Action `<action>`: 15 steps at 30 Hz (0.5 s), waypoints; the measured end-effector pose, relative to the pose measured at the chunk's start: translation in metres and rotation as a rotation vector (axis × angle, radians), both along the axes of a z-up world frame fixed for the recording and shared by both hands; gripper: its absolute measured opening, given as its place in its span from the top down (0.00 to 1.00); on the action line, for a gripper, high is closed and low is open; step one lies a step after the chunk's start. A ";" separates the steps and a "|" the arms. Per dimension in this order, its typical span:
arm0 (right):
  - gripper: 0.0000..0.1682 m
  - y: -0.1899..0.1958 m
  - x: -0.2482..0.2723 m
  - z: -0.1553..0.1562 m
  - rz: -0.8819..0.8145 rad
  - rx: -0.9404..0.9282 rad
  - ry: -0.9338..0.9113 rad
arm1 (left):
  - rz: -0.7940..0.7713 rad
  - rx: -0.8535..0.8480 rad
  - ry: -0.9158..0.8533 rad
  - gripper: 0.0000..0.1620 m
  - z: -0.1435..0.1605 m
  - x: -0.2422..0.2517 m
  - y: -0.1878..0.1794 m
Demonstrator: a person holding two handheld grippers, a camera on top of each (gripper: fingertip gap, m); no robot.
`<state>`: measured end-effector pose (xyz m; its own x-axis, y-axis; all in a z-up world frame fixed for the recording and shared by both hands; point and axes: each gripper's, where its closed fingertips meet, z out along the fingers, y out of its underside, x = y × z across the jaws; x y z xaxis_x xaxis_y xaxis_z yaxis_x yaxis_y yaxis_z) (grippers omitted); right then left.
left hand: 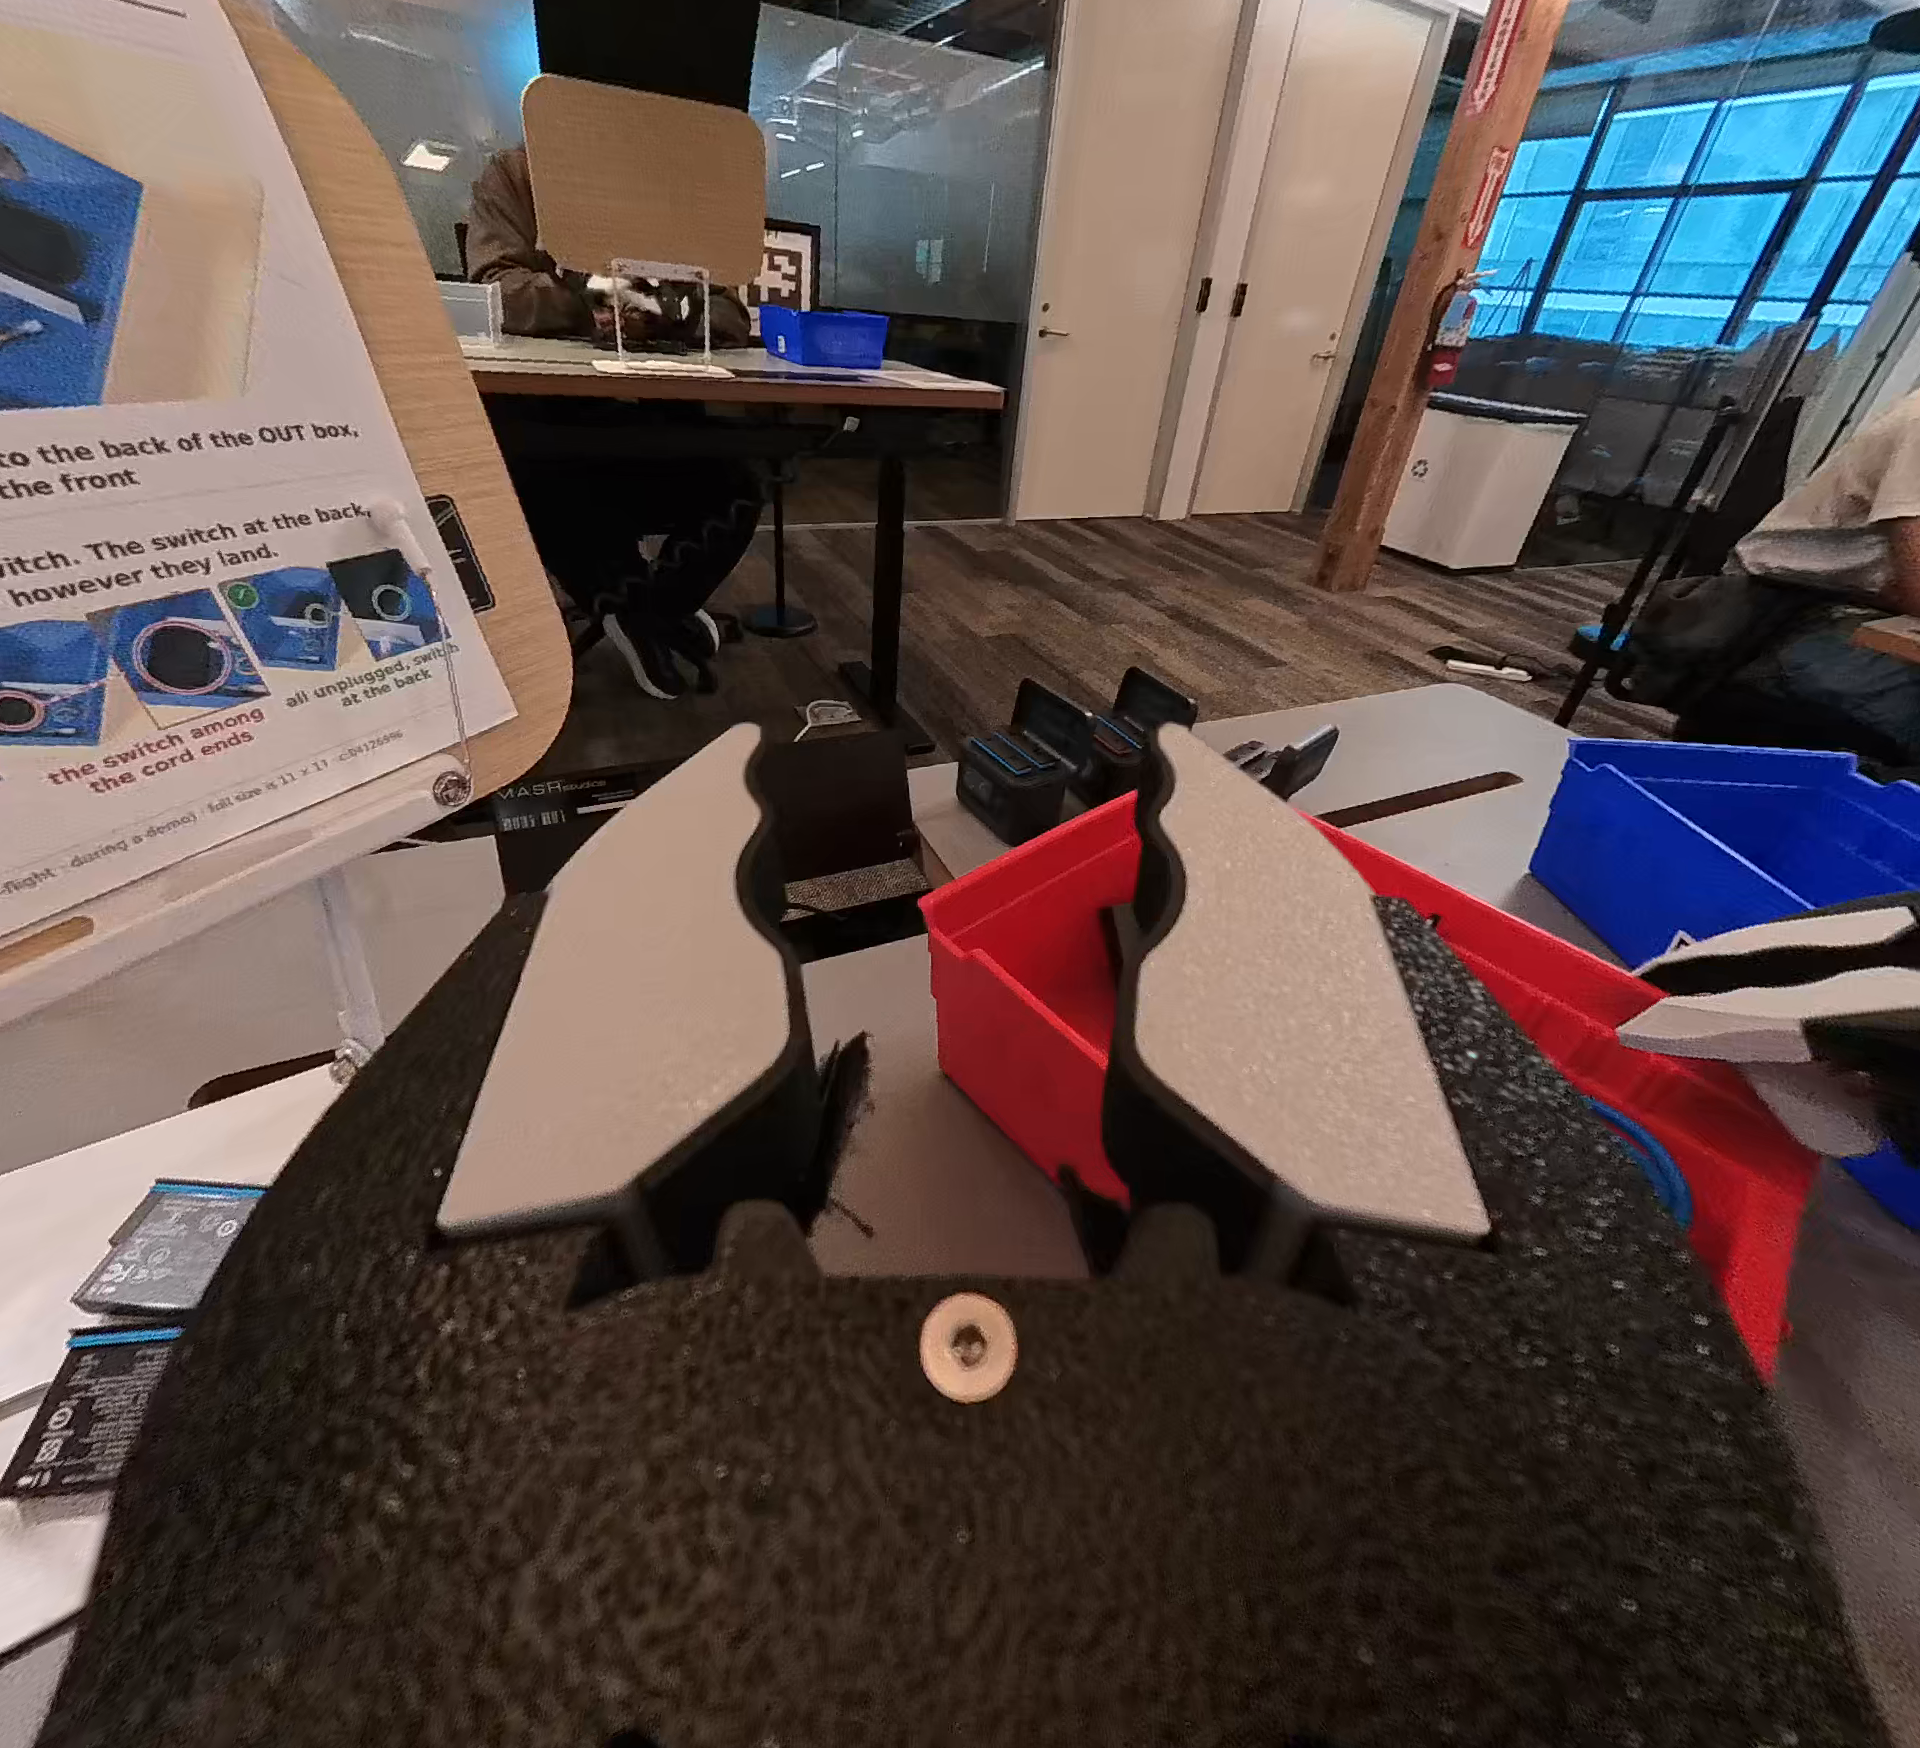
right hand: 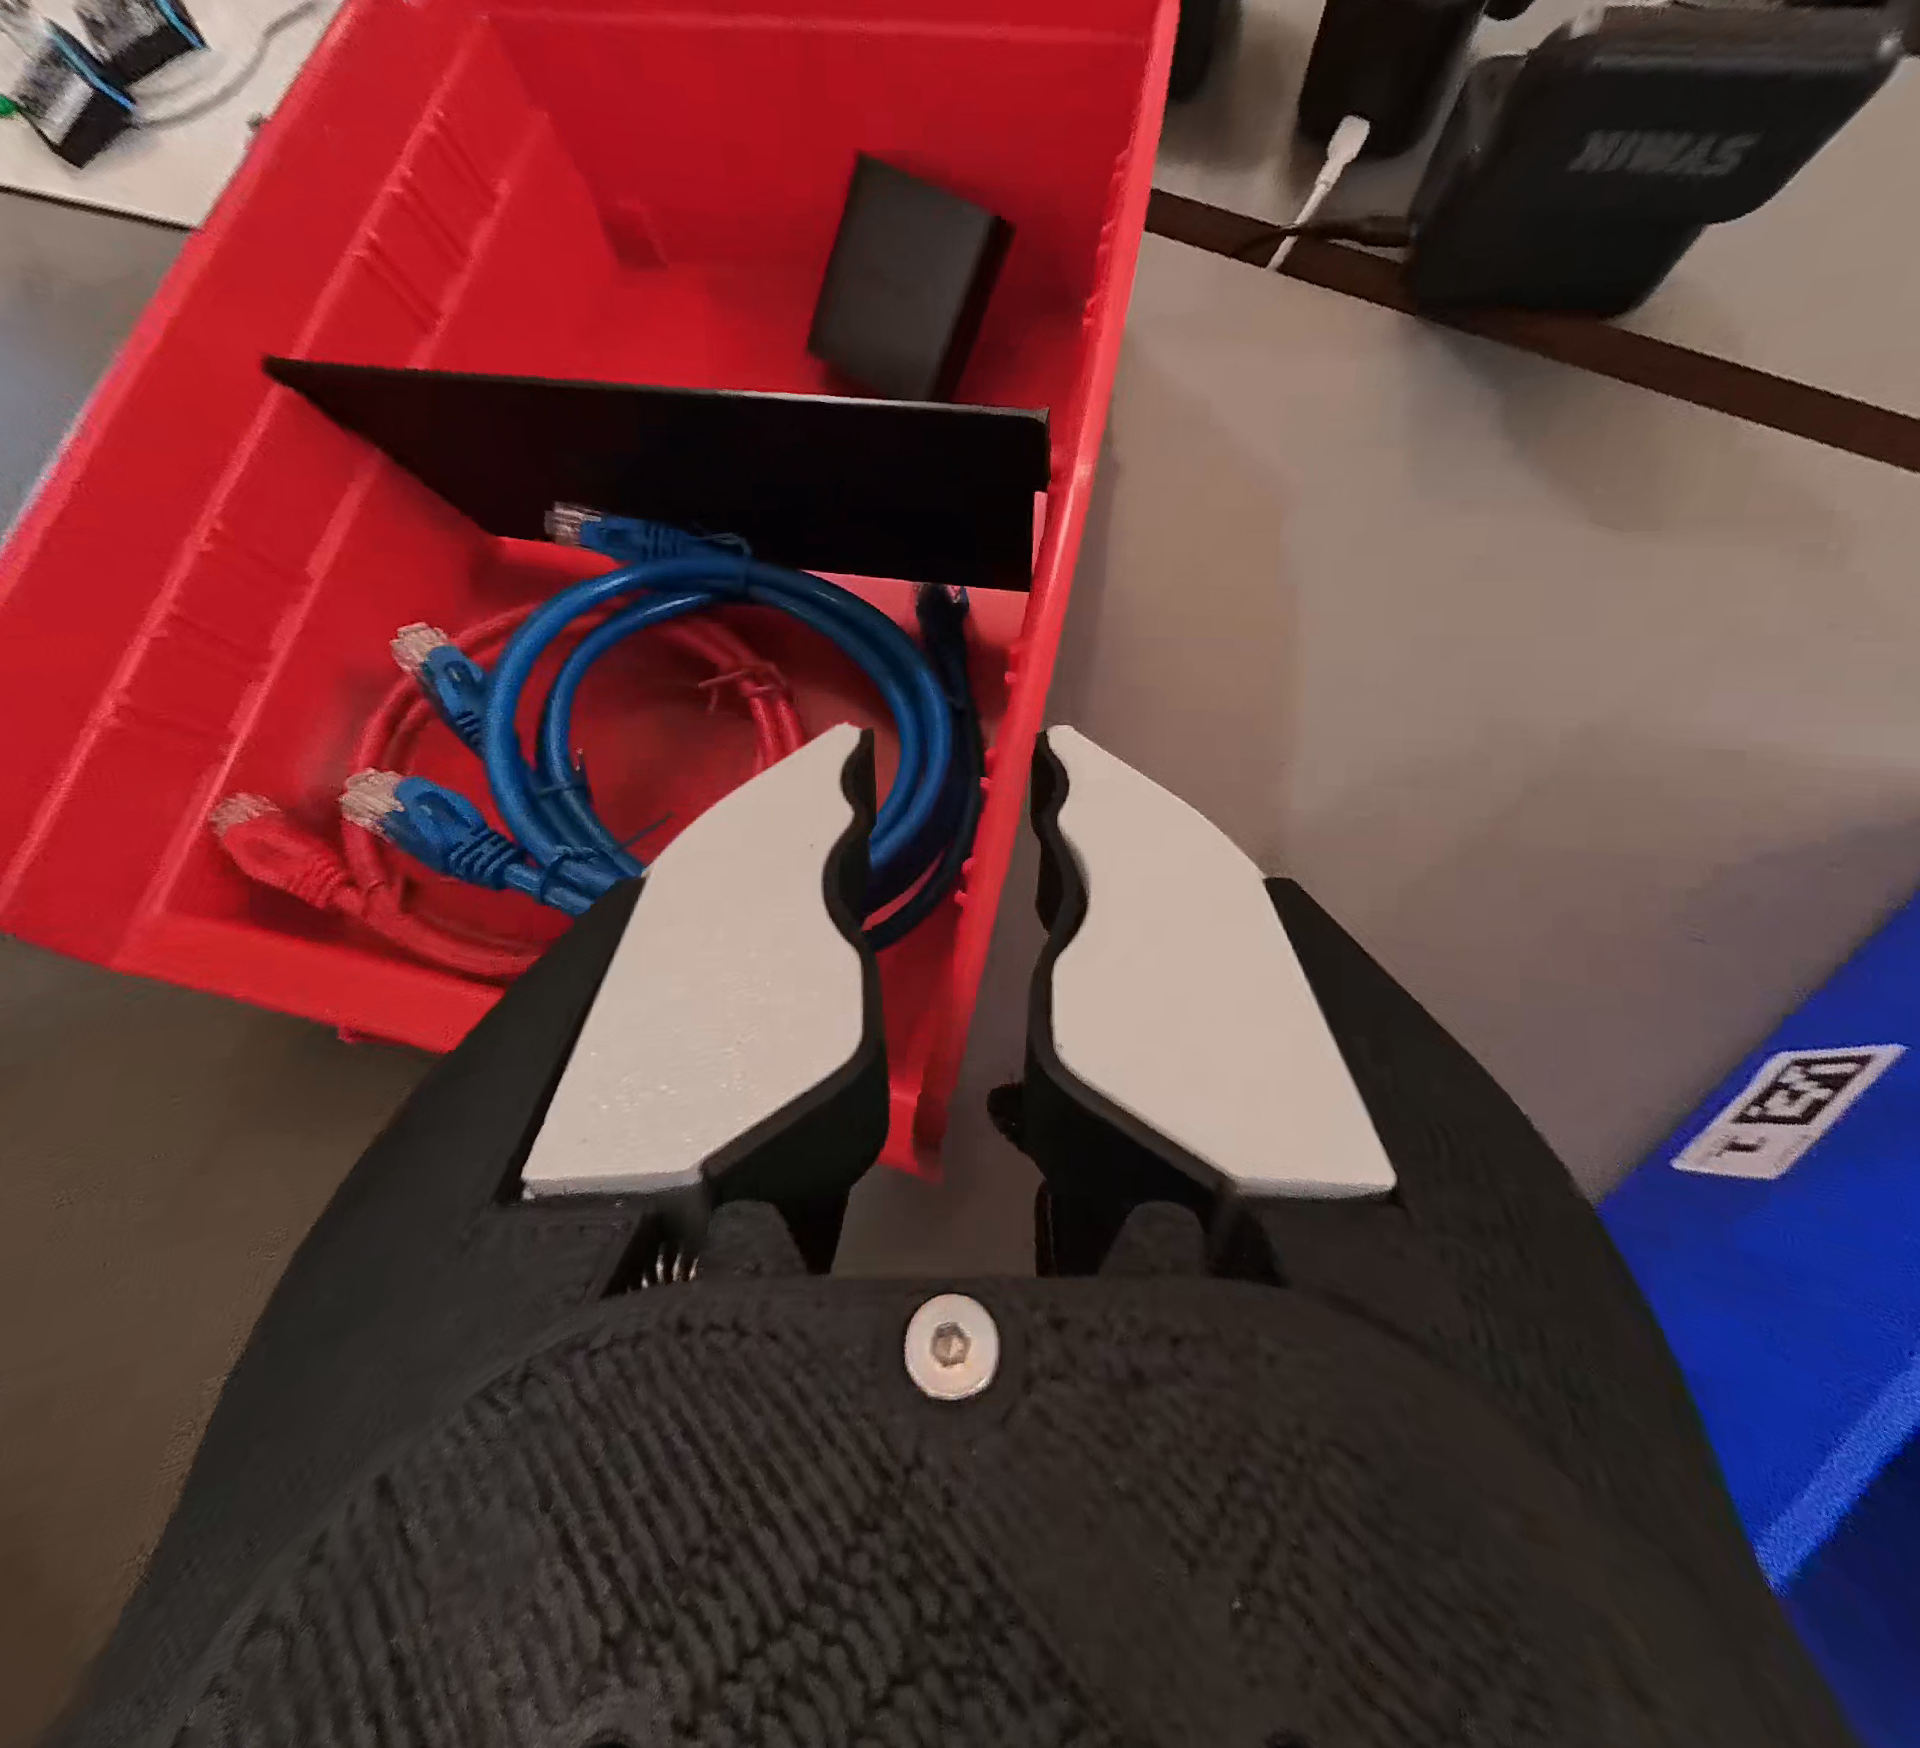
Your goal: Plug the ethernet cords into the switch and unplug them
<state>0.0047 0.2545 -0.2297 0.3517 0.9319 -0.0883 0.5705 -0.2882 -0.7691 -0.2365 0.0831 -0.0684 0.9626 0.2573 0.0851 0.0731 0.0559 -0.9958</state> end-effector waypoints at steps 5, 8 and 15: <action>0.87 -0.024 -0.002 0.000 0.076 0.063 -0.050 | -0.035 0.019 0.032 0.63 0.008 0.005 0.001; 0.80 -0.049 -0.006 0.001 0.179 0.034 -0.015 | -0.096 -0.012 0.074 0.63 0.005 0.012 0.008; 0.78 -0.085 -0.015 0.037 0.465 0.291 0.006 | -0.203 -0.030 0.087 0.66 -0.001 0.019 0.009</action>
